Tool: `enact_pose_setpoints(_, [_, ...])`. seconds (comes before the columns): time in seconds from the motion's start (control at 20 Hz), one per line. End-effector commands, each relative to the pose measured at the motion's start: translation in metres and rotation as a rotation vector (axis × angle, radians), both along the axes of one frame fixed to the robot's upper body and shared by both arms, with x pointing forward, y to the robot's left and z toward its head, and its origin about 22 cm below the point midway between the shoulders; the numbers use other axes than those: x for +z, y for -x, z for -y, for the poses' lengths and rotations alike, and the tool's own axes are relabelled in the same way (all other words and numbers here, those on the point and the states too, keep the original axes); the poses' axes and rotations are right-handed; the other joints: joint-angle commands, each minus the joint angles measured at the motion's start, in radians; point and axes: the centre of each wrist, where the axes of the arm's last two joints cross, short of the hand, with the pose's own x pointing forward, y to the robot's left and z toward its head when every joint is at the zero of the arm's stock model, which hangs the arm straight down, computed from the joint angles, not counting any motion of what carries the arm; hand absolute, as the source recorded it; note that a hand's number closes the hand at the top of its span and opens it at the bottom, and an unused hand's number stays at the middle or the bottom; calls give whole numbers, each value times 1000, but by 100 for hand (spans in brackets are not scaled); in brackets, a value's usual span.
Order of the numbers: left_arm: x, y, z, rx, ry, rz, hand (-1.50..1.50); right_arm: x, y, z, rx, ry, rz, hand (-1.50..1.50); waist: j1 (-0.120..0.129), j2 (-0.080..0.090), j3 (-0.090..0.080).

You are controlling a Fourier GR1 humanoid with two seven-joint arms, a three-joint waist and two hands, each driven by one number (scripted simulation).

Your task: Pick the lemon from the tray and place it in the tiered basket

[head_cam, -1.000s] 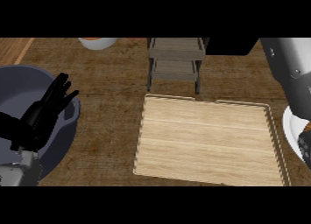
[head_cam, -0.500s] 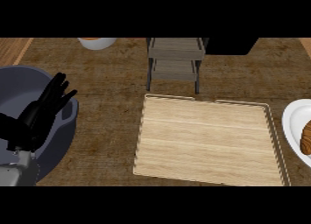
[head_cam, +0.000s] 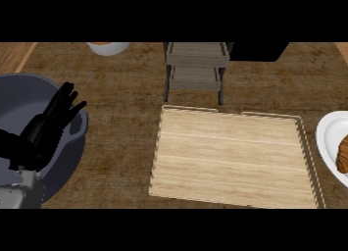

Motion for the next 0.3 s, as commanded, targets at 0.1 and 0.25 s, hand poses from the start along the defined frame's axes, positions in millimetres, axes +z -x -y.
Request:
enact_pose_setpoints(0.1, [-12,3,0,33,-20,-93,0,6,31,71,-26,6,12,-150,14,12,-6])
enact_pose_setpoints(0.25, [-16,5,0,29,-13,-103,0,3,44,96,-32,24,17,-150,25,16,-6])
